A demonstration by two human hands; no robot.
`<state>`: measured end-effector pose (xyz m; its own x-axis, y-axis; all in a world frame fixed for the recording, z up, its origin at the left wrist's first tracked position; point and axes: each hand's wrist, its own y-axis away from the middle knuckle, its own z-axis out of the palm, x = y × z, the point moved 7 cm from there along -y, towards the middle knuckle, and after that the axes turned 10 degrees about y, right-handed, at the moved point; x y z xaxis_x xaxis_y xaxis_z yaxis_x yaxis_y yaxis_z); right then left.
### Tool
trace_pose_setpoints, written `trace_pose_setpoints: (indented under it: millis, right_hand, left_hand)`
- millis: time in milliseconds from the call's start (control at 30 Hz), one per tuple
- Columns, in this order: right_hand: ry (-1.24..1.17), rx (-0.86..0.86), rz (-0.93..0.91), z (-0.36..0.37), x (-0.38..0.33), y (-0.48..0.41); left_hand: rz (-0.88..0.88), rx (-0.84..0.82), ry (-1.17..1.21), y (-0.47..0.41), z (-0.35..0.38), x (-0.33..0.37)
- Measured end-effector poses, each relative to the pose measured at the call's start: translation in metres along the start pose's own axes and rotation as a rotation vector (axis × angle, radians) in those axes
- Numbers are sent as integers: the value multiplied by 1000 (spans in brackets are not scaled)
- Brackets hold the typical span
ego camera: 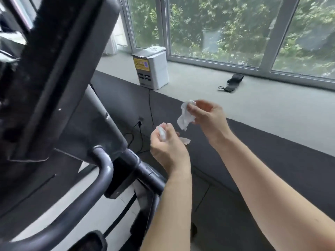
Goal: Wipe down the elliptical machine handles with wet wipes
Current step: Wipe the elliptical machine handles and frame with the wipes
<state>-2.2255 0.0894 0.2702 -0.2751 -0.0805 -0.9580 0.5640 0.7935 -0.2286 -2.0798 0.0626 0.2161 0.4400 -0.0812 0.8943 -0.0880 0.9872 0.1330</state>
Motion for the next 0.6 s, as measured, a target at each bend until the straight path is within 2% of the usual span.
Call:
trace_pose_setpoints:
  millis: [200,333,467,600]
  right_hand:
    - [-62,-238,-129,48,-4,-67]
    - [-152,-422,-144,80,-4,-95]
    - [-116,-605,-156,103,1,-107]
    - [-112,-722,-172,115,10,-100]
  left_hand:
    - [240,85,-173,-50,11,37]
    - [237,109,-257,-77,15,46]
    - [217,90,-345,-78,16,45]
    - [262,212,-433,-78,-3,49]
